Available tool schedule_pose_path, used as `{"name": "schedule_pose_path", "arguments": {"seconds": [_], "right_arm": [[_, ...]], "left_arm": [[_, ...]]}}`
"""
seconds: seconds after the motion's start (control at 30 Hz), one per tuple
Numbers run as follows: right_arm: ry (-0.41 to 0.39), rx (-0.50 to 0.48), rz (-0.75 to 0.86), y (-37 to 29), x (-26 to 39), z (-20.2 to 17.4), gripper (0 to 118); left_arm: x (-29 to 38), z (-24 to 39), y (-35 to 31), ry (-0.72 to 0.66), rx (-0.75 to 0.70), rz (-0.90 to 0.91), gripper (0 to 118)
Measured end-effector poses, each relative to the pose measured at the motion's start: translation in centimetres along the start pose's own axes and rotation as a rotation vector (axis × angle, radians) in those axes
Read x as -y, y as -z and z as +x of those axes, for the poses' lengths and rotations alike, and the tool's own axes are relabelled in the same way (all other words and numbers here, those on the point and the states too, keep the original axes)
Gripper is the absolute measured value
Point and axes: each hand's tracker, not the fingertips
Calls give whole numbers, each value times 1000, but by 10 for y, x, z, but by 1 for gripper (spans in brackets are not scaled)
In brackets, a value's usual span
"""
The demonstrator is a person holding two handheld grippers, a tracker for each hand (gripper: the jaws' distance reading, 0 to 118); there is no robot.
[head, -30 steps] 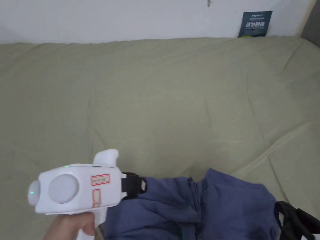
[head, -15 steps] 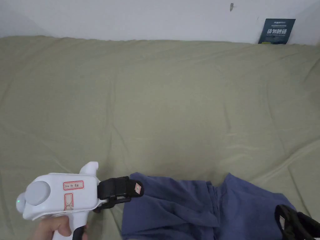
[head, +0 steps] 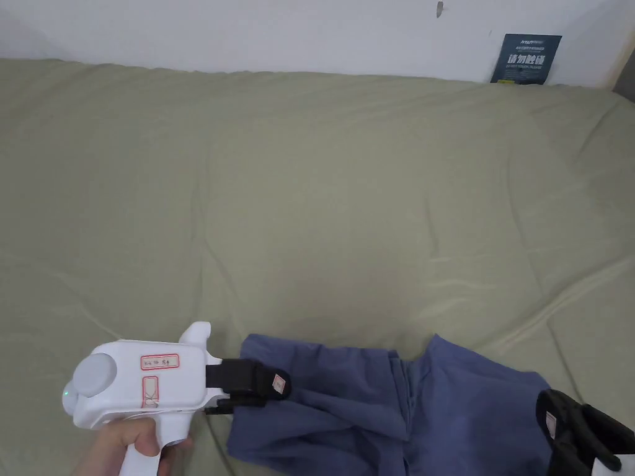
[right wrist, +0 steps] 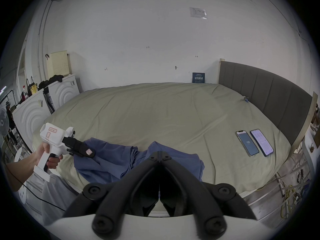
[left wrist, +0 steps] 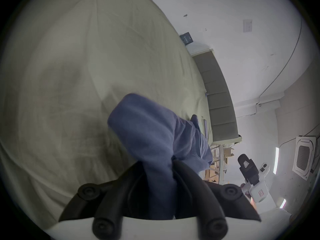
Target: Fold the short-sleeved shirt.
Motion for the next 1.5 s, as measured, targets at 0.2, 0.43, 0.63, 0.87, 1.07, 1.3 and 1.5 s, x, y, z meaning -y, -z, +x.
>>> {"name": "schedule_pose_path", "arguments": {"seconds": [0.2, 0.43, 0.63, 0.87, 1.07, 1.3, 1.5], "right_arm": [[-2, -26, 30, -1, -5, 1, 1], [-12, -89, 48, 5, -8, -3, 1], [9, -109, 56, -2, -3, -1, 1], [71, -80, 59, -9, 7, 21, 1], [97, -32, 60, -16, 11, 40, 1], [142, 21, 45, -21, 16, 60, 1], [157, 38, 36, -21, 19, 66, 1]], "left_arm": [[-18, -6, -95, -19, -132, 175, 7], [0, 53, -169, -13, -452, 289, 7], [-4, 130, -122, 176, -625, 187, 7], [4, 193, -24, 363, -758, 41, 7], [15, 201, 73, 443, -876, -71, 8], [25, 207, 114, 483, -821, -62, 116], [11, 215, 70, 416, -684, 17, 110]]}}
